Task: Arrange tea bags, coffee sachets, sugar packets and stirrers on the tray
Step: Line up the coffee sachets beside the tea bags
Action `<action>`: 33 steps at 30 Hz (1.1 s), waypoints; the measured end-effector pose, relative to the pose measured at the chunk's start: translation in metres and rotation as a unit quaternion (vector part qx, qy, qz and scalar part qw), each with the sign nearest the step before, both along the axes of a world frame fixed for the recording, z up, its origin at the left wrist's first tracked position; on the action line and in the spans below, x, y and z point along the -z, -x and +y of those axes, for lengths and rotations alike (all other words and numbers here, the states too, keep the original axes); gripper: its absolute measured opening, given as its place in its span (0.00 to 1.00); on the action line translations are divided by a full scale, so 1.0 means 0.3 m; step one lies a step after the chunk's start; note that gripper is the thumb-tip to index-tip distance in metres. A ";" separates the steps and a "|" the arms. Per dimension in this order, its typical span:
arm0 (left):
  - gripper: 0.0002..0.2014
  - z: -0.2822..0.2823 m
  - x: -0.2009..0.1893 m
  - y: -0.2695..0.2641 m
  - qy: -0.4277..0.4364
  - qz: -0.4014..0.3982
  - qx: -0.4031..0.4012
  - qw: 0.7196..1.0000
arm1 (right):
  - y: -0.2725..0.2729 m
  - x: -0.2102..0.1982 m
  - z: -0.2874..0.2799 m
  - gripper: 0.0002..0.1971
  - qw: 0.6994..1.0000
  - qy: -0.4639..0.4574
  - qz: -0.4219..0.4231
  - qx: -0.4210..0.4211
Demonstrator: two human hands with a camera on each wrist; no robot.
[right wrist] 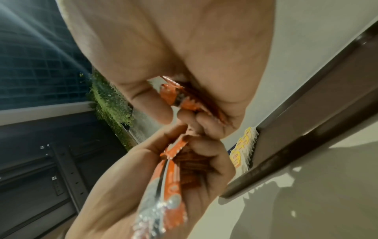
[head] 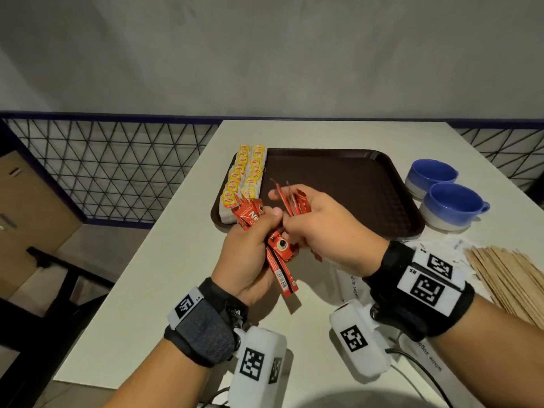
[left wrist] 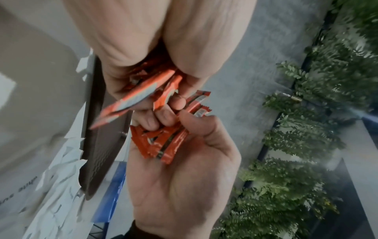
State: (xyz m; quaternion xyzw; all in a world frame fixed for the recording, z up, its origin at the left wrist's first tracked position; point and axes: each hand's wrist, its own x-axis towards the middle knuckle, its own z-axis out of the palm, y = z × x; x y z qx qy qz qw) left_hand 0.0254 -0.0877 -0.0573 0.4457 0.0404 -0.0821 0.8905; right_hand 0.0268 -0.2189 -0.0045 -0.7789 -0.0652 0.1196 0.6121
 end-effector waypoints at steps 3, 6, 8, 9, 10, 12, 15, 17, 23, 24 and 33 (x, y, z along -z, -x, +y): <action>0.05 -0.014 -0.002 -0.013 0.016 0.003 -0.009 1.000 | -0.022 -0.013 -0.006 0.24 0.999 0.017 -0.009 0.032; 0.13 -0.042 -0.013 -0.019 0.013 0.000 0.022 1.000 | -0.039 -0.013 -0.003 0.23 0.999 0.013 -0.007 0.051; 0.22 -0.063 -0.015 -0.025 0.011 -0.007 0.049 0.999 | -0.043 -0.015 0.006 0.23 0.997 -0.014 -0.002 0.074; 0.24 -0.075 -0.017 -0.027 0.014 -0.016 0.061 0.998 | -0.045 -0.017 0.010 0.22 0.996 -0.027 -0.002 0.086; 0.24 -0.081 -0.017 -0.032 0.015 -0.026 0.067 0.997 | -0.049 -0.016 0.012 0.21 0.995 -0.040 0.000 0.094; 0.20 -0.084 -0.024 -0.042 0.009 -0.040 0.072 0.997 | -0.056 -0.013 0.014 0.13 0.992 -0.073 0.009 0.107; 0.10 -0.094 -0.030 -0.039 0.027 -0.001 0.126 0.992 | -0.059 -0.022 0.000 0.10 0.983 -0.119 0.044 0.132; 0.07 -0.113 -0.026 -0.028 0.017 0.000 0.131 0.991 | -0.056 -0.036 -0.016 0.09 0.979 -0.143 0.055 0.136; 0.03 -0.109 -0.018 -0.059 -0.091 -0.038 0.127 0.987 | -0.075 -0.025 -0.051 0.20 0.990 -0.074 0.083 0.085; 0.03 -0.104 -0.022 -0.064 -0.108 -0.046 0.129 0.985 | -0.080 -0.021 -0.053 0.22 0.990 -0.076 0.086 0.081; 0.06 -0.058 -0.040 -0.147 -0.027 0.010 0.134 0.991 | -0.136 -0.013 -0.029 0.32 1.000 0.017 0.007 0.025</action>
